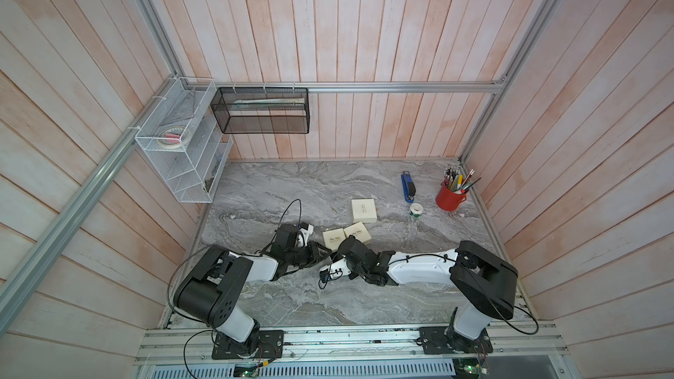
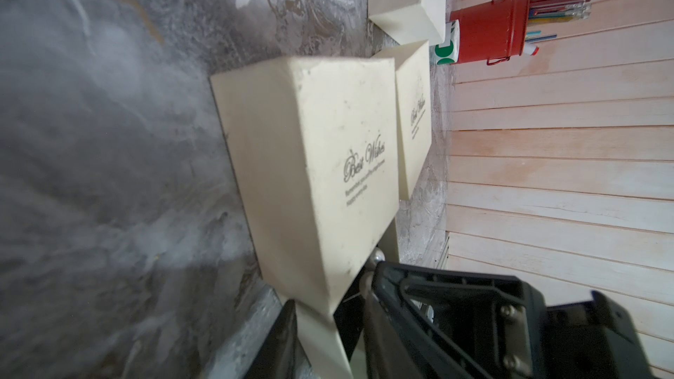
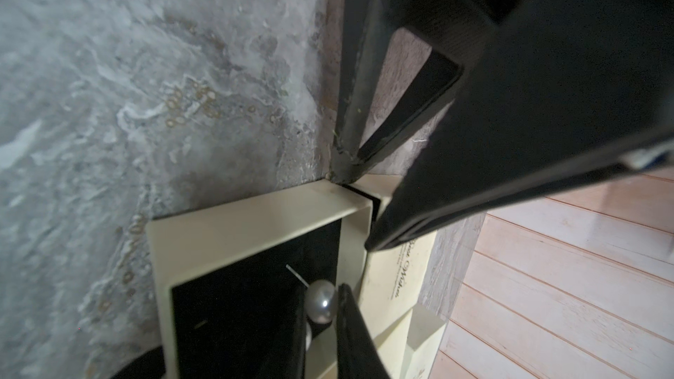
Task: Place the earrings into the drawer-style jewelry box
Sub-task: Insert the earring into the inner lining.
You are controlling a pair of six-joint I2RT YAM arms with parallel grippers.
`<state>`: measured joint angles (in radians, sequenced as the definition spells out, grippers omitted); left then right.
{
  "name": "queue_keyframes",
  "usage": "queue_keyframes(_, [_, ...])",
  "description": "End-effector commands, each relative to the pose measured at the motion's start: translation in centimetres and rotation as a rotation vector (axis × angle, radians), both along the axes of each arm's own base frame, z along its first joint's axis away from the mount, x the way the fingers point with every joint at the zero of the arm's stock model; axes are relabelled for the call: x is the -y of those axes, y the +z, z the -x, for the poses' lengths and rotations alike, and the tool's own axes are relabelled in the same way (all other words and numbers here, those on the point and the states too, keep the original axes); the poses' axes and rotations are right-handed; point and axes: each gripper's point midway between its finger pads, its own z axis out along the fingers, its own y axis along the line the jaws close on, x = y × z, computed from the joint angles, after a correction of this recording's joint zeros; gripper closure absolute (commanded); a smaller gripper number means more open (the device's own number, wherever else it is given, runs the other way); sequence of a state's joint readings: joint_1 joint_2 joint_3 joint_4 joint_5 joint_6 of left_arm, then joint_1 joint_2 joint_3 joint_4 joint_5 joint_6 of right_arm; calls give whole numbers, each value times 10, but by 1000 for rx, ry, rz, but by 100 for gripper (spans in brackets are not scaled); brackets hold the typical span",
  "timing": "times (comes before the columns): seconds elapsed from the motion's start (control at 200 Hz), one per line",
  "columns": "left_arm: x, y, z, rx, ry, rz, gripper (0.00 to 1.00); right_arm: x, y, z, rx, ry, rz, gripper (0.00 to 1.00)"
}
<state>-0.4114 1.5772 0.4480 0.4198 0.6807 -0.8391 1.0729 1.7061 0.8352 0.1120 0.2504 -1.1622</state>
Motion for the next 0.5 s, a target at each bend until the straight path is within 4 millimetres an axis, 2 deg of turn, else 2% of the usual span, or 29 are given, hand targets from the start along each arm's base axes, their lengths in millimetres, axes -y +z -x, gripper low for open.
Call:
queue_keyframes(0.0, [6, 7, -5, 26, -18, 22, 68, -3, -5, 1, 5, 9, 32, 100])
queue_keyframes(0.495, [6, 7, -5, 28, -22, 24, 68, -6, -14, 6, -17, 29, 69, 100])
